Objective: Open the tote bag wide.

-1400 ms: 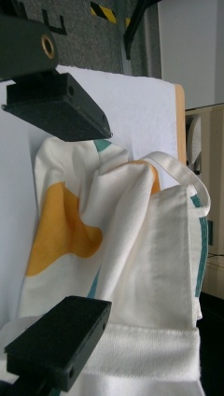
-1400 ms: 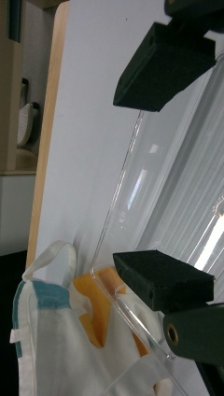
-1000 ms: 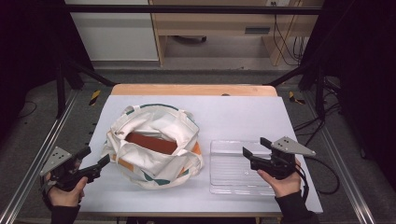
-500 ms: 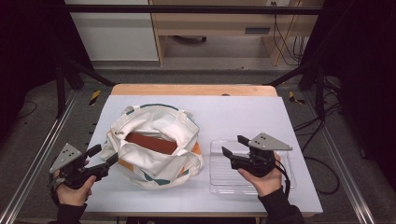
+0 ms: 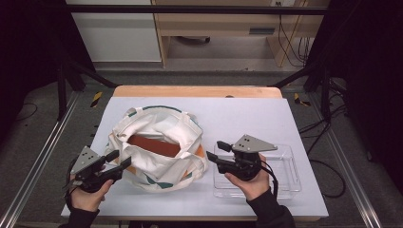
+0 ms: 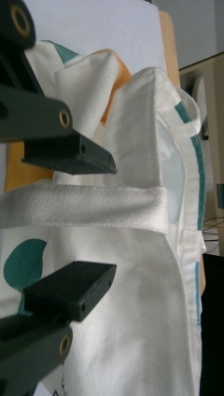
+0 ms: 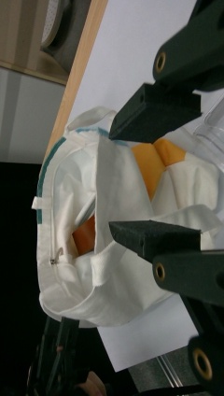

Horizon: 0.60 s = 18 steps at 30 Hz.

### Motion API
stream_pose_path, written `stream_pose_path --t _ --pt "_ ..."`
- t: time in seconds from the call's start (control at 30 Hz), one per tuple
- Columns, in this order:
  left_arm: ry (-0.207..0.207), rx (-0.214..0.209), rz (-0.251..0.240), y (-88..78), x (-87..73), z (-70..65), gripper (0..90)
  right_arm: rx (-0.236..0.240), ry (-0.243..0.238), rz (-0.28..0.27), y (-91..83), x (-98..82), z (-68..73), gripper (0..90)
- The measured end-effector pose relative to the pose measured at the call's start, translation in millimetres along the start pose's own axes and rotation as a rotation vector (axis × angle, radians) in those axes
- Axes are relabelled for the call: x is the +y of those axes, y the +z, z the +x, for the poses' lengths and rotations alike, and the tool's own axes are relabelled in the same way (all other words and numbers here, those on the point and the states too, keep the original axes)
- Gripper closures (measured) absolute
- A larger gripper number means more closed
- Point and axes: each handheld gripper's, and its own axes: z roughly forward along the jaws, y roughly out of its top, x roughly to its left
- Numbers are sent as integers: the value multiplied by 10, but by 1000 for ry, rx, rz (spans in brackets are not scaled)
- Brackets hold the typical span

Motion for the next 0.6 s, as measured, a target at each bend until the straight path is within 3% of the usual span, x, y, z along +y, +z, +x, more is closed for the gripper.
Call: stream_pose_path --t 0.13,0.23,0.5,0.6 --pt "-11 11 4 3 -5 7 711 23 1 8 98 11 65 587" --pt "-19 3 14 -3 -10 15 772 30 -1 13 143 12 102 631" --pt "-3 2 26 -42 -70 23 811 72 -4 5 227 105 243 828" --pt "-6 -3 28 -84 -115 44 813 107 -19 -3 349 192 376 900"
